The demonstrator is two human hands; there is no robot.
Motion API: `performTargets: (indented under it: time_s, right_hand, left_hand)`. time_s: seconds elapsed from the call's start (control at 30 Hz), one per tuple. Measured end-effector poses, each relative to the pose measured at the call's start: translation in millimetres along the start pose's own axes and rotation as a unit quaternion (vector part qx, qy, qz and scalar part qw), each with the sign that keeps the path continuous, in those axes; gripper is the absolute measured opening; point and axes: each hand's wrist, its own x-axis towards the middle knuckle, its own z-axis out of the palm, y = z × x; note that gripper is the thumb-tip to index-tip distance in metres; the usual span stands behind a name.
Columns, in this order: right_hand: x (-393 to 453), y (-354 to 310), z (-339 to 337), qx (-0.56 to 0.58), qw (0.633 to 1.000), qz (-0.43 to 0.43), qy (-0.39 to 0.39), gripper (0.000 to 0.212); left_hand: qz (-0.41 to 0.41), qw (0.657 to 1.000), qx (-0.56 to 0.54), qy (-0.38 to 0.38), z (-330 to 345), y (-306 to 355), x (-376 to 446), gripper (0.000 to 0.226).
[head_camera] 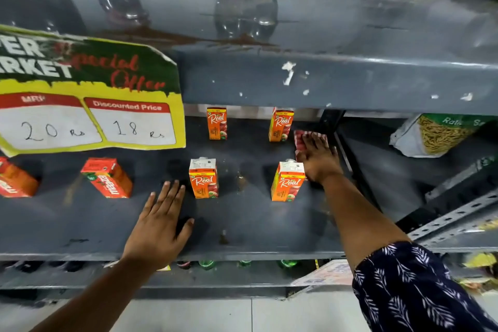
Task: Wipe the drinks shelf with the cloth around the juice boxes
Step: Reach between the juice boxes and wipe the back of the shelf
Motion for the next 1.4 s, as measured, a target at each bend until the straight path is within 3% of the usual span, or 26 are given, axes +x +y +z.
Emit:
performTargets:
  time_s: [0.27, 0.6, 0.73, 1.03, 1.13, 1.23, 1.4]
  right_hand:
    - [0.5, -0.3, -3.9, -0.054, 0.998, -0.012, -0.041, 0.064]
    - [21.7, -0.5, 5.5, -0.105, 0.992, -0.054, -0.03, 0.064]
    - [25.3, -7.9, -3.7, -0.081, 0.995, -0.057, 0.006, 0.061]
    - [23.4, 1.4, 1.1, 0.009, 0.999, -0.046, 0.011, 0.054]
    - [3.2, 9.5, 4.4, 0.023, 0.999, -0.024, 0.005, 0.063]
    - [-36.4, 11.7, 6.6, 0.074, 0.997, -0.015, 0.028, 0.051]
    - [-99.8, 20.7, 17.5, 0.029, 0.999, -0.017, 0.024, 0.055]
  left_hand:
    - [0.008, 1.0, 0.005, 0.003, 1.0, 0.2, -0.8, 0.074]
    - [0.015, 1.0, 0.025, 0.01, 2.1, 1.5, -3.7, 0.074]
    - [0.019, 1.0, 0.016, 0.014, 2.4, 0.5, -2.4, 0.073]
    - [0.02, 0.999, 0.009, 0.025, 4.7, -2.9, -2.3, 0.075]
    - [0.022, 0.999, 0.015, 0.023, 7.3, -3.7, -2.3, 0.078]
    - [0.022, 0.999, 0.02, 0.025, 9.4, -6.0, -2.0, 0.08]
    - [0.012, 1.0, 0.02, 0.017, 8.8, -4.6, -1.6, 0.078]
